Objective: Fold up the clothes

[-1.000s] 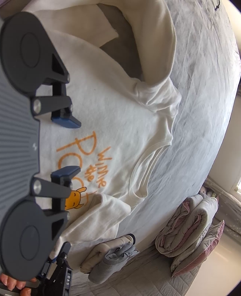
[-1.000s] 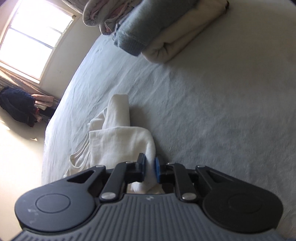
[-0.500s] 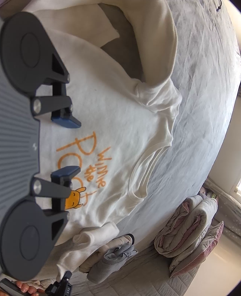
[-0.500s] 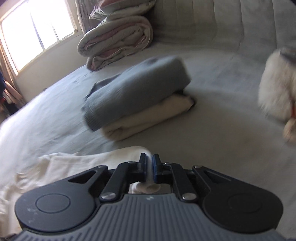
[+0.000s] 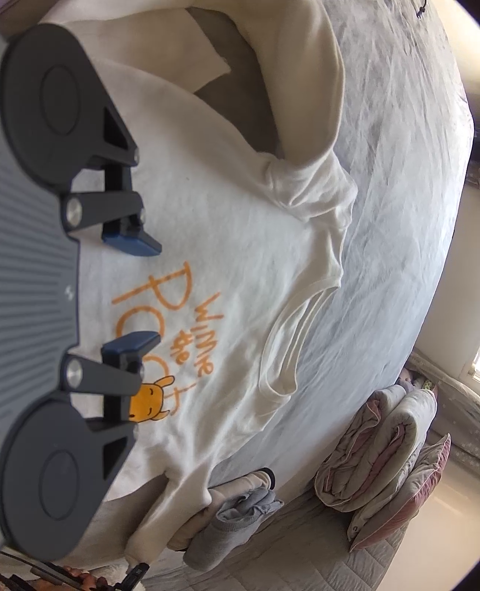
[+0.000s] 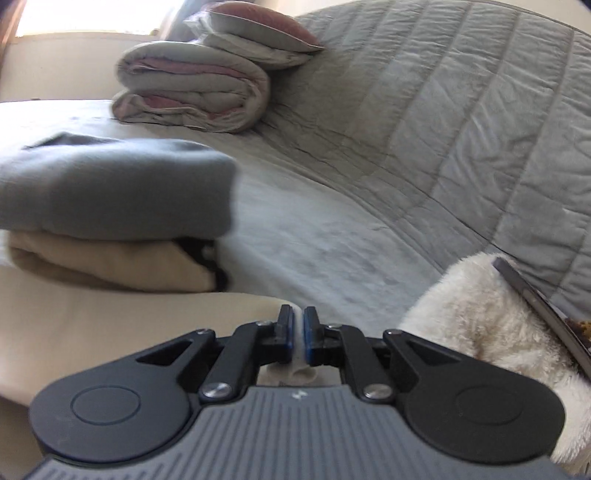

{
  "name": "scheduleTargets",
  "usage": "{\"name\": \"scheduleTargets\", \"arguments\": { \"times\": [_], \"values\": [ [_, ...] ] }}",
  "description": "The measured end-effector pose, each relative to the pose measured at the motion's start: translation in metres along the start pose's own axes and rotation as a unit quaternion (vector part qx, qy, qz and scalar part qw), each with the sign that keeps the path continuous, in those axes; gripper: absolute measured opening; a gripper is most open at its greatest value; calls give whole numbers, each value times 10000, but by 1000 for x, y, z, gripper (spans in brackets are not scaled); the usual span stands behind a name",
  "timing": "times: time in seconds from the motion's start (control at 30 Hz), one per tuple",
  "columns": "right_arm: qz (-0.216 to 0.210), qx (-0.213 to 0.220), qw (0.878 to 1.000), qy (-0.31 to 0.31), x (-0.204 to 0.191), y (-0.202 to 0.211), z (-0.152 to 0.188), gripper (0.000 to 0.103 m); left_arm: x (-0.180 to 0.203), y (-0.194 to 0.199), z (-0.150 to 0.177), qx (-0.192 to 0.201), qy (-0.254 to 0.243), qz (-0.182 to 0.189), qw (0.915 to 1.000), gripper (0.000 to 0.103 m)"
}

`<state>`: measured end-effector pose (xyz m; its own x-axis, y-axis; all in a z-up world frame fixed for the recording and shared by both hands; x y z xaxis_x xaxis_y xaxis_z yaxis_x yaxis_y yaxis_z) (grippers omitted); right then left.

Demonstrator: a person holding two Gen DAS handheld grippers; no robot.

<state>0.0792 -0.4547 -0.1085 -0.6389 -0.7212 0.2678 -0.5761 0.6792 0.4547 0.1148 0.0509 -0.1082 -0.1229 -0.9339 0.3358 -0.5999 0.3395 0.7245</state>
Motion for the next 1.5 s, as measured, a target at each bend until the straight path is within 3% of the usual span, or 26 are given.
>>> {"name": "scheduleTargets", "arguments": {
  "times": [0.3, 0.53, 0.67, 0.73, 0.77, 0.83, 0.87, 1.07, 1.27, 1.43, 1.47, 1.5],
  "values": [
    [226, -405, 9985, 286, 6, -16, 19, 7, -1, -1, 0, -11, -27, 32, 10000, 46],
    [310, -715, 9963, 350, 13, -8, 8, 7, -3, -1, -1, -31, 37, 83, 10000, 46],
    [175, -1254, 9905, 530, 11, -14, 12, 7, -3, -1, -1, -38, 42, 86, 9999, 46],
    [94, -1283, 9892, 698, 8, -15, 13, 8, -3, -1, -1, -37, 31, 83, 10000, 46],
    [52, -1272, 9892, 731, 8, -14, 13, 15, -3, -1, -1, -36, 34, 86, 10000, 46],
    [-15, -1156, 9921, 497, 14, -8, 7, 36, -3, -1, -1, -38, 55, 93, 9999, 46],
    [-53, -1117, 9930, 383, 18, -4, 4, 38, -4, -1, -1, -40, 68, 95, 9999, 46],
    [-673, -1068, 9905, -551, 32, 18, -8, 38, -3, -1, -1, -23, 68, 72, 9999, 46],
    [-1333, -1203, 9710, -1581, 30, 23, -5, 38, -3, 0, -1, -11, 68, 65, 10000, 46],
    [-1170, -1573, 9566, -2157, 38, 11, 23, 37, -4, 1, -1, -12, 79, 61, 9999, 46],
    [-1089, -1640, 9556, -2193, 41, 9, 29, 28, -4, 1, -1, -15, 86, 60, 9999, 46],
    [-1089, -1600, 9551, -2242, 43, 10, 31, 27, -4, 1, -1, -19, 97, 60, 9999, 46]
  ]
}}
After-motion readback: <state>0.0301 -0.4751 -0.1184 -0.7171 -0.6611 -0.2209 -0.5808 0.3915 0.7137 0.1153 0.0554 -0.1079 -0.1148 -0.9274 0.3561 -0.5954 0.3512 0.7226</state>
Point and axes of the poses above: each gripper's, at about its wrist camera, not at the fingertips, and y roughly against the way its jaws point, x to its right, z to its underside, the point moved 8 cm from there along -y, roughly the way its jaws point, and after that the axes turned 3 degrees about -y, right-handed, at the moved point
